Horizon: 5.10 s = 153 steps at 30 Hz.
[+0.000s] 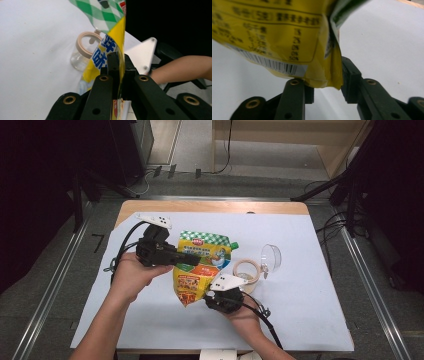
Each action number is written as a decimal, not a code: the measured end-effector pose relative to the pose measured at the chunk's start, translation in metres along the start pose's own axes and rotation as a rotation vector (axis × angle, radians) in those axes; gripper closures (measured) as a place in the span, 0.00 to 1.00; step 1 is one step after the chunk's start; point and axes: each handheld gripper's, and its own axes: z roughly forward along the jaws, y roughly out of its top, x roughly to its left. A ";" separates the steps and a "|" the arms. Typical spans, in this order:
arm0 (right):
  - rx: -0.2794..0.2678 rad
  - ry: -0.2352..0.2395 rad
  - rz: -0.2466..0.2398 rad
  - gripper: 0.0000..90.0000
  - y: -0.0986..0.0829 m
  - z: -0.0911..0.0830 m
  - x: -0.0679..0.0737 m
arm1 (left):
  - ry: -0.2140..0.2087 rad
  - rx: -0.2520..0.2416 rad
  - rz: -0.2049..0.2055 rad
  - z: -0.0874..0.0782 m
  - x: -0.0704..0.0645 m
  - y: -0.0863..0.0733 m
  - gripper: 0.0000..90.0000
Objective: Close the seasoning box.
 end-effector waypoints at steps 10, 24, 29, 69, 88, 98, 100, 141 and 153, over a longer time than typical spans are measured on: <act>0.000 0.027 -0.089 0.78 0.007 -0.004 0.027 | 0.038 -0.005 0.003 0.018 -0.005 0.001 0.95; 0.019 0.106 -0.014 0.77 0.013 -0.012 0.041 | 0.075 0.019 0.005 0.051 -0.012 0.003 0.89; 0.017 0.145 0.034 0.76 0.015 -0.016 0.039 | 0.077 0.040 -0.016 0.064 -0.010 0.005 0.84; -0.014 0.198 0.110 0.60 0.033 -0.016 0.008 | 0.113 0.124 -0.103 0.098 0.002 0.046 0.84; -0.035 0.167 0.096 0.70 0.038 -0.018 0.013 | 0.131 0.103 -0.101 0.090 0.000 0.045 0.75; -0.039 0.166 0.102 0.70 0.041 -0.021 0.011 | 0.117 0.098 -0.074 0.088 -0.002 0.046 0.65; -0.050 0.180 0.126 0.70 0.043 -0.023 0.009 | 0.140 0.089 -0.063 0.087 -0.004 0.046 0.65; -0.048 0.195 0.129 0.71 0.048 -0.014 0.007 | 0.121 0.143 -0.107 0.087 -0.003 0.059 0.82; -0.040 0.164 0.058 0.72 0.049 -0.015 0.013 | 0.126 0.130 -0.105 0.085 -0.003 0.057 0.82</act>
